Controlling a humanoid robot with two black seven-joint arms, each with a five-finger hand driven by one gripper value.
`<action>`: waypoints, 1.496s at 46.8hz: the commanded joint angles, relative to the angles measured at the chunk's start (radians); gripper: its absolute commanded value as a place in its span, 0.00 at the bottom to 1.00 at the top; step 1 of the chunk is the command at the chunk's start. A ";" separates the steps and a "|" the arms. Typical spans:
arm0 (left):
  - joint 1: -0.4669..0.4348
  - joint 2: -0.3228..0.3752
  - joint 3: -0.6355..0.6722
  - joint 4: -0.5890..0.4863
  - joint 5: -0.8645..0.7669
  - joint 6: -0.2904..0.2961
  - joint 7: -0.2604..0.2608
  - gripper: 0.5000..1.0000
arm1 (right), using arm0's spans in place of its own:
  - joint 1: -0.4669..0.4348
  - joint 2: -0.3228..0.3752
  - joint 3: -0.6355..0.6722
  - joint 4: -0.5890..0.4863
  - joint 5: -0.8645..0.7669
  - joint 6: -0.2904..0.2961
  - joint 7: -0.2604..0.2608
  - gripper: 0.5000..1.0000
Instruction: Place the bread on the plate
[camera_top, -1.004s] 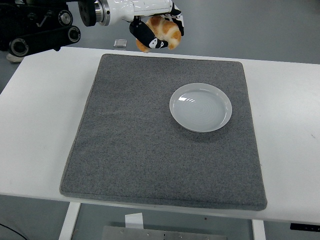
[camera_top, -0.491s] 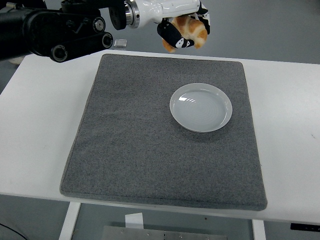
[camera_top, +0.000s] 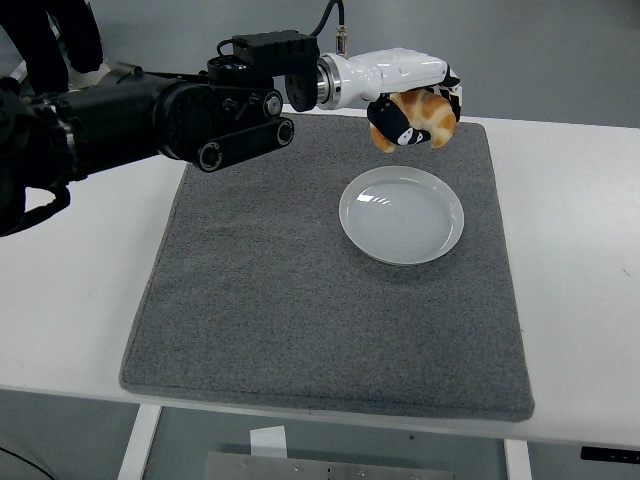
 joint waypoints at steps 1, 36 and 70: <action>0.021 -0.012 0.004 0.016 0.003 0.000 0.000 0.00 | 0.000 0.000 0.000 0.000 0.000 0.000 0.000 0.90; 0.197 -0.041 0.007 0.051 0.095 0.032 0.000 0.00 | 0.000 0.000 0.000 0.000 0.000 0.000 0.000 0.91; 0.248 -0.041 0.007 0.054 0.114 0.061 0.002 0.00 | 0.000 0.000 0.000 0.000 0.000 0.000 0.000 0.90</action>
